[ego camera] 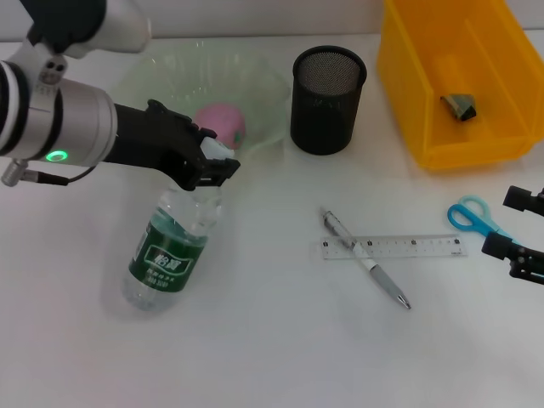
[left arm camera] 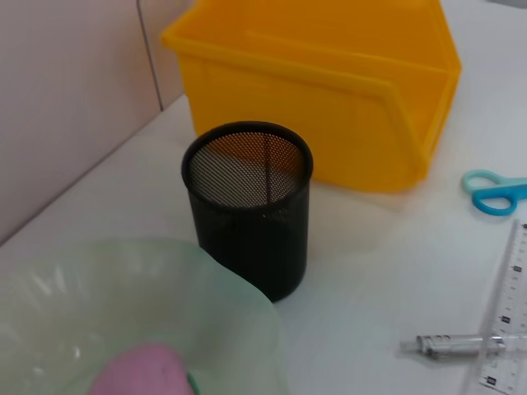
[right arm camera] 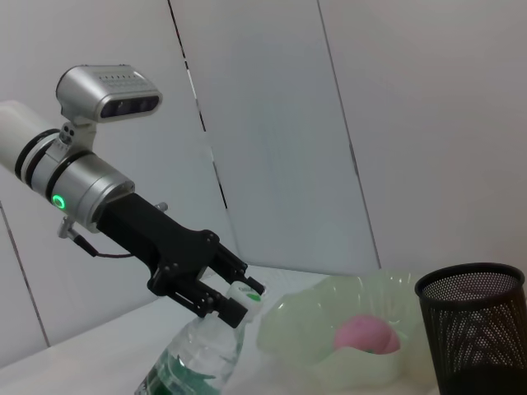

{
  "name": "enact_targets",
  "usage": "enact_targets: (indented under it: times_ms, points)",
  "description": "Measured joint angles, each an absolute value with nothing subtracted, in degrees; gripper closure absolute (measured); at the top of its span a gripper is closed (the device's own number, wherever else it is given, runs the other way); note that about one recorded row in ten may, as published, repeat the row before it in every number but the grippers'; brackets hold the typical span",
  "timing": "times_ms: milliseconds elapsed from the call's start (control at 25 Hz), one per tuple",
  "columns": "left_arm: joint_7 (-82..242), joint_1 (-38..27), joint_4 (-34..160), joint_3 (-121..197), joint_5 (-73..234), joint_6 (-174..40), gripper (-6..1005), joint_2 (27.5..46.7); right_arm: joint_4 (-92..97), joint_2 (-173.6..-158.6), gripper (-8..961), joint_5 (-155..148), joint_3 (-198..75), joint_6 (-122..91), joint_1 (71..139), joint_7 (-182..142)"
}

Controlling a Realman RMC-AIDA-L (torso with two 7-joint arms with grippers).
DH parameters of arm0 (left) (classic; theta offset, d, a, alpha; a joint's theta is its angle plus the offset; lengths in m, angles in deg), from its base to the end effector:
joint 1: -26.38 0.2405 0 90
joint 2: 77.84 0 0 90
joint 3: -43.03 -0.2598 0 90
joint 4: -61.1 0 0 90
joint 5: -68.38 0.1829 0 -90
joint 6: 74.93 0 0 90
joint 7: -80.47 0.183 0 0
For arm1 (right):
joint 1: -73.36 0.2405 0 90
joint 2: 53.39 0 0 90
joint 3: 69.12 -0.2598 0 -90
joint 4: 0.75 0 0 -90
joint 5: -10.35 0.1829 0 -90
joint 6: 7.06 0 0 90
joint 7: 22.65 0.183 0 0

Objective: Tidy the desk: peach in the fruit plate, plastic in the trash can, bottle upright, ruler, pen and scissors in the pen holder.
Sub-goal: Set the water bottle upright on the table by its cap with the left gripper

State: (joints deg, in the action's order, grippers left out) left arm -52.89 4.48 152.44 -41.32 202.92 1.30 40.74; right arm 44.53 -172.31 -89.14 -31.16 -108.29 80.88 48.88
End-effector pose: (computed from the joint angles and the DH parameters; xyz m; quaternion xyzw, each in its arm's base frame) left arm -0.1732 0.3290 -0.0318 -0.9586 -0.1848 0.0296 0.2146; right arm 0.2881 0.2308 0.0171 -0.8883 0.2305 0.3280 0.2243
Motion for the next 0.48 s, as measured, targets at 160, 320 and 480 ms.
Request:
enact_targets:
  times_ms: [160, 320, 480]
  points:
    - [-50.74, 4.98, 152.46, -38.95, 200.51, 1.71, 522, 40.73, 44.69, -172.27, 119, -89.06, -31.16, -108.6, 80.9, 49.18]
    - [-48.05, 5.79, 152.56, -37.02, 197.93, 1.96, 523, 40.73, 45.24, -172.25, 119, -88.89, -31.16, -108.94, 80.92, 49.22]
    - [-47.3, 6.0, 152.6, -36.48, 197.27, 2.03, 523, 40.73, 45.32, -172.26, 119, -88.83, -31.16, -109.02, 81.0, 49.36]
